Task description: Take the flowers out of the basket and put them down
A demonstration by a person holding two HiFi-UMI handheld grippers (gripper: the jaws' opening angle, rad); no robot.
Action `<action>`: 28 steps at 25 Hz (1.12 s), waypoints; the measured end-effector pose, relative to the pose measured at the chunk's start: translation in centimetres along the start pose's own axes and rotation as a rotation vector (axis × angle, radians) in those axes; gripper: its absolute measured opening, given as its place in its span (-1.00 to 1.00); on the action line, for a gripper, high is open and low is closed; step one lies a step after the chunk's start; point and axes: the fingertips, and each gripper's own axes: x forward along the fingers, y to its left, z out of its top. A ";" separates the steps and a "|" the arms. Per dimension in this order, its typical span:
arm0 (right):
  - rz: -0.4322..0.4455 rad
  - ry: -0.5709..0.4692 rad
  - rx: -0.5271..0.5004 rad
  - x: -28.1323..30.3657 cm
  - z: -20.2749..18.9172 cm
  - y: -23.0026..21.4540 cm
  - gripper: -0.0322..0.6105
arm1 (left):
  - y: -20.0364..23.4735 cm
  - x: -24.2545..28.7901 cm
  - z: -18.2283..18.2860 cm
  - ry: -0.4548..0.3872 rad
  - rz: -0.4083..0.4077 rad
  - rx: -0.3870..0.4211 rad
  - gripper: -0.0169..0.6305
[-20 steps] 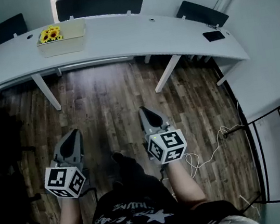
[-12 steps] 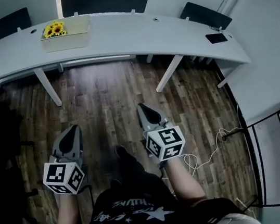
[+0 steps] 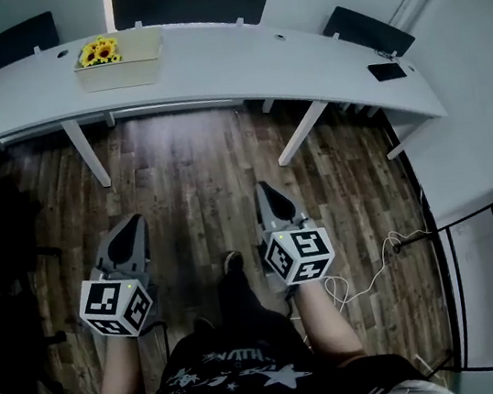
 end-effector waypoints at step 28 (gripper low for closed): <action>0.113 -0.057 -0.042 19.6 5.2 -10.9 -0.89 | 5.2 18.9 1.5 0.057 0.093 -0.051 -0.92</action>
